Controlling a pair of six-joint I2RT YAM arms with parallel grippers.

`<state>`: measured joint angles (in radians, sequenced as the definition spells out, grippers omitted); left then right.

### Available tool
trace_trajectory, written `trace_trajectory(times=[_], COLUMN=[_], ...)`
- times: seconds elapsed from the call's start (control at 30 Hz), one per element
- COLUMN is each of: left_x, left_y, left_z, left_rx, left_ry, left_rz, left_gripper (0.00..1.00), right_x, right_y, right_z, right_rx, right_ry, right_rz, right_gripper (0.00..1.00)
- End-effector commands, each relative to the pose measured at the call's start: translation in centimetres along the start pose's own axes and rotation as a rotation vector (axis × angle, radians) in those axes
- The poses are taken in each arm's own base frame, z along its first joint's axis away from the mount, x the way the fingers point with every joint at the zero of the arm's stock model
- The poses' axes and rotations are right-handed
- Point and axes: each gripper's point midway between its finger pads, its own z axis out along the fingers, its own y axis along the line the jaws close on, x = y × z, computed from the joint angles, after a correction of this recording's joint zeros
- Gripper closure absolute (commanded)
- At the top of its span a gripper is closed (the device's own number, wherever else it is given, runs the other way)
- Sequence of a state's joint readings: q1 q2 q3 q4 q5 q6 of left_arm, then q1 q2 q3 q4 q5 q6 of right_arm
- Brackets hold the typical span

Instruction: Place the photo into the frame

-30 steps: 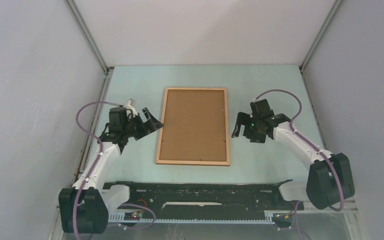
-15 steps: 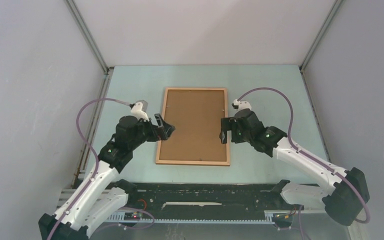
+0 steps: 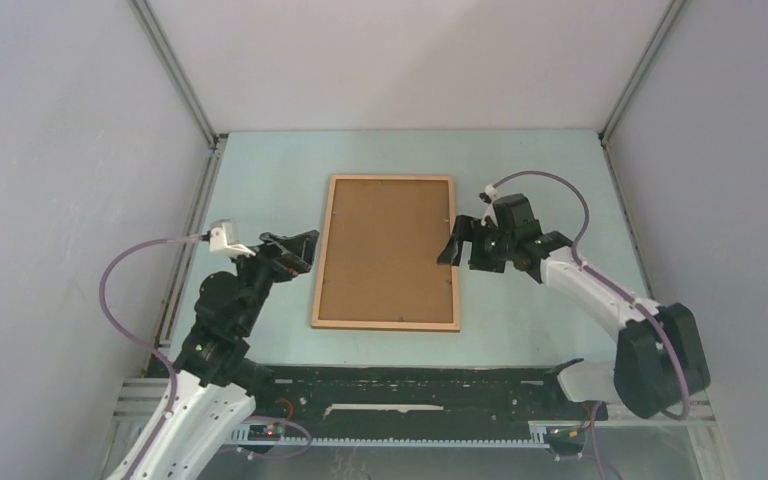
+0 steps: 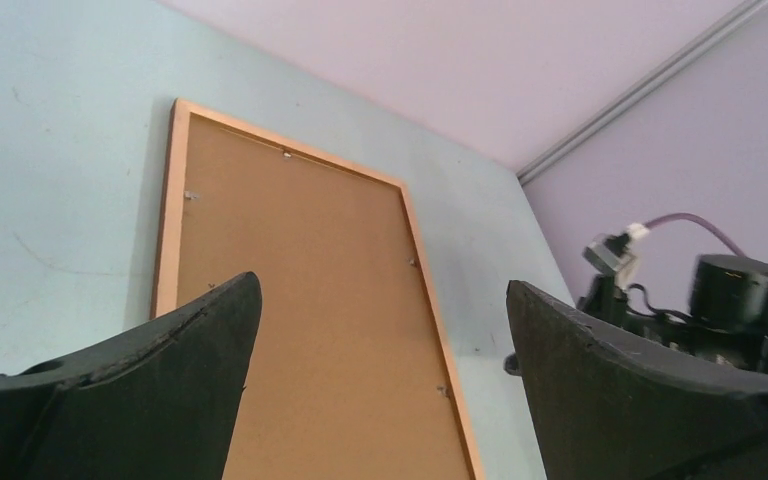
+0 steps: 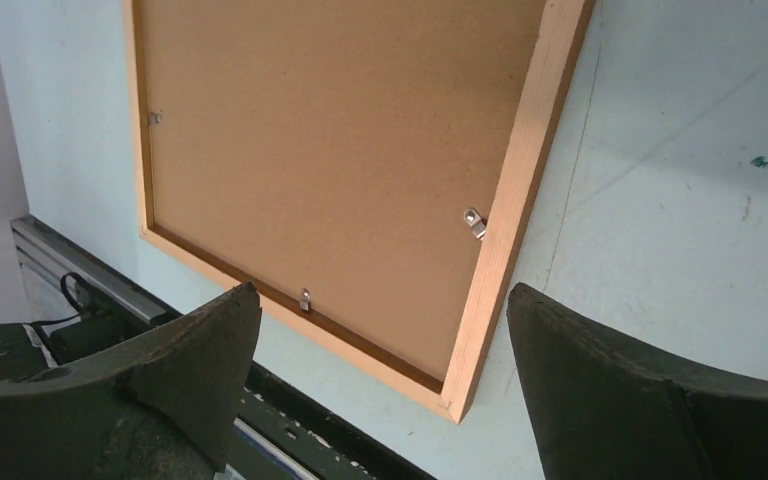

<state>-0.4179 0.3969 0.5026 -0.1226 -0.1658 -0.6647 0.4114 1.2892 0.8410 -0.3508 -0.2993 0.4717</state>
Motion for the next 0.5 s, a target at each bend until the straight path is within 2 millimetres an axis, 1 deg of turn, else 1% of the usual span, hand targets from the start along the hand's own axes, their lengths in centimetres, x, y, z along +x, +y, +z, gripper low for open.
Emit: trace_trajectory(times=[0.0, 0.03, 0.07, 0.1, 0.17, 0.3, 0.43, 0.47], left_x=[0.4, 0.7, 1.6, 2.1, 3.3, 5.7, 8.5, 9.0], left_y=[-1.0, -1.0, -0.8, -1.1, -2.0, -3.1, -3.8, -3.7], left_z=[0.8, 1.1, 1.4, 1.7, 2.2, 2.8, 2.9, 2.9], left_rx=[0.033, 0.024, 0.008, 0.017, 0.061, 0.129, 0.157, 0.149], left_ry=[0.054, 0.093, 0.154, 0.2, 0.271, 0.346, 0.429, 0.441], left_rz=[0.054, 0.075, 0.1, 0.119, 0.13, 0.131, 0.187, 0.209], left_gripper=[0.0, 0.0, 0.0, 0.0, 0.0, 0.0, 0.0, 0.0], right_x=[-1.0, -0.8, -0.6, -0.4, 0.2, 1.6, 2.9, 3.1], right_y=[-0.3, -0.8, -1.3, -1.7, -2.6, -4.1, -5.0, -5.1], right_z=[1.7, 2.3, 2.9, 3.4, 4.5, 6.6, 7.8, 8.0], right_rx=[-0.033, -0.017, -0.003, 0.008, 0.051, 0.123, 0.143, 0.15], right_ry=[0.069, 0.104, 0.141, 0.174, 0.234, 0.357, 0.405, 0.411], right_rz=[0.092, 0.115, 0.136, 0.153, 0.194, 0.229, 0.251, 0.25], right_gripper=[0.03, 0.06, 0.11, 0.13, 0.16, 0.21, 0.25, 0.26])
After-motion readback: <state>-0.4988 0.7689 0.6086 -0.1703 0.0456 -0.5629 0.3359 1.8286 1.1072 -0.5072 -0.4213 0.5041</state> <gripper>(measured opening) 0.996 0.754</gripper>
